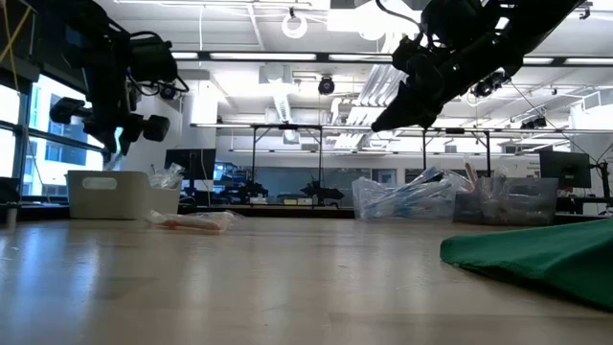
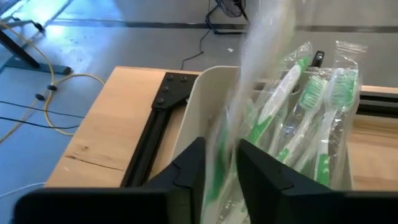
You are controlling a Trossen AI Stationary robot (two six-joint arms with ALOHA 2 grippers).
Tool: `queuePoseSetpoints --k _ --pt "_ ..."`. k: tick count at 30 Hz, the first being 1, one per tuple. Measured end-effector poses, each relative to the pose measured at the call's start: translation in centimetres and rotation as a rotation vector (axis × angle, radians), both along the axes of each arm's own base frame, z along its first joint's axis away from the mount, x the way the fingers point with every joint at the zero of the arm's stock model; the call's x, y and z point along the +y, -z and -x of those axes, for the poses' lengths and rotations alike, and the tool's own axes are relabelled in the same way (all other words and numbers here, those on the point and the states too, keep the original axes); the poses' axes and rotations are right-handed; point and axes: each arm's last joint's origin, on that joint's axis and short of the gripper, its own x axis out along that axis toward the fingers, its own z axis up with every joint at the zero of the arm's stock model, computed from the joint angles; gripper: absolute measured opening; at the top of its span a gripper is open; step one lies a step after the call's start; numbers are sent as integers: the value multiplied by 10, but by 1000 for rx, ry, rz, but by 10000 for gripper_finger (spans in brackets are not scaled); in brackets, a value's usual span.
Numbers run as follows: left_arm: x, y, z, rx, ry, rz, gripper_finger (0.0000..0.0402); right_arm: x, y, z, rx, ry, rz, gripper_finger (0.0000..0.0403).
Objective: Pick & Place Toothbrushes
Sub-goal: Put the green toothbrush into the gray bin, then put the orange toothbrush into the black bin
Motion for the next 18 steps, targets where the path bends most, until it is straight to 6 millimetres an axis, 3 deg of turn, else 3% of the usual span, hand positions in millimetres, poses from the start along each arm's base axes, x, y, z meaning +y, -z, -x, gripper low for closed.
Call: queuePoseSetpoints --k 8,18 --pt "0 0 0 -17 -7 -4 136 0 0 0 0 0 0 4" --pt "-1 1 -2 38 101 71 140 0 0 0 0 0 0 4"
